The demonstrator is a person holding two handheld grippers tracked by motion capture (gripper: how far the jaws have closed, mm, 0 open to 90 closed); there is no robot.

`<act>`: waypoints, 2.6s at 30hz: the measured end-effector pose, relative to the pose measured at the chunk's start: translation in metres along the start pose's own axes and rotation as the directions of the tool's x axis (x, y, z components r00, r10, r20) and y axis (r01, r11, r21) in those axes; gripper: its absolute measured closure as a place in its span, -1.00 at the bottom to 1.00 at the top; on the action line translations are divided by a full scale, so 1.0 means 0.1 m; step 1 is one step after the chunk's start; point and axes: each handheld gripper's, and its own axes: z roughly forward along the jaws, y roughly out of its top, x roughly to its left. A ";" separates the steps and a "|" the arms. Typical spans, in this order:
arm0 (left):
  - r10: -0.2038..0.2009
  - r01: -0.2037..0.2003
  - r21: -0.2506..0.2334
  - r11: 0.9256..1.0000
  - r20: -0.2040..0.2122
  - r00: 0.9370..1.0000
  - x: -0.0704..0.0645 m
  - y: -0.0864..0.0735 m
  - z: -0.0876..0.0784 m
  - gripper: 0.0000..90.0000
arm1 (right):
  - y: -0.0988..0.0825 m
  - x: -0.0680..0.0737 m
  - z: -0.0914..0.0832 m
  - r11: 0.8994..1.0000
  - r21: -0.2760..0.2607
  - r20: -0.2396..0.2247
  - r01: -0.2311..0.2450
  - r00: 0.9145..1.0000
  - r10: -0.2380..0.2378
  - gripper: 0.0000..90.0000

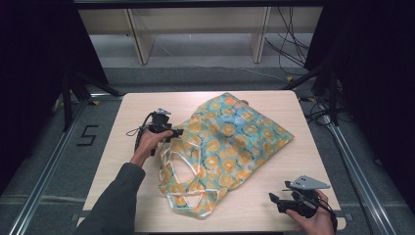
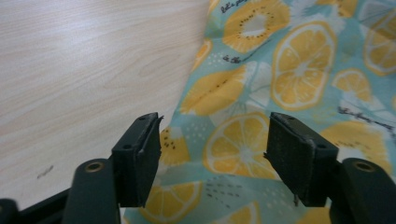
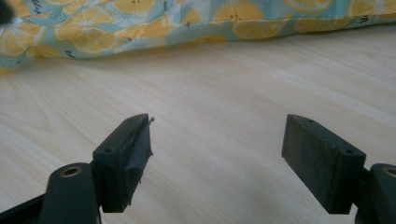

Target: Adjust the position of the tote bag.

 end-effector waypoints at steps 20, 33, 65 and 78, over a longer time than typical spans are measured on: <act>0.102 -0.102 -0.010 0.995 -0.004 0.995 0.02 -0.08 -0.18 0.90 | 0.03 0.01 0.06 1.000 0.008 -0.011 -0.010 1.000 0.010 -0.43; 0.099 -0.095 0.062 0.993 -0.060 0.993 0.16 0.05 0.05 -0.12 | 0.02 0.05 0.06 1.000 0.026 -0.016 -0.012 1.000 0.012 -0.43; 0.156 -0.156 -0.010 0.988 0.066 0.986 -0.11 -0.21 -0.32 0.99 | 0.27 -0.01 0.34 0.993 0.025 -0.093 -0.118 0.988 0.120 -0.44; 0.141 -0.133 -0.078 0.988 0.116 0.983 -0.39 -0.48 -0.54 0.99 | 0.49 -0.15 0.63 0.980 0.017 -0.094 -0.197 0.976 0.198 -0.27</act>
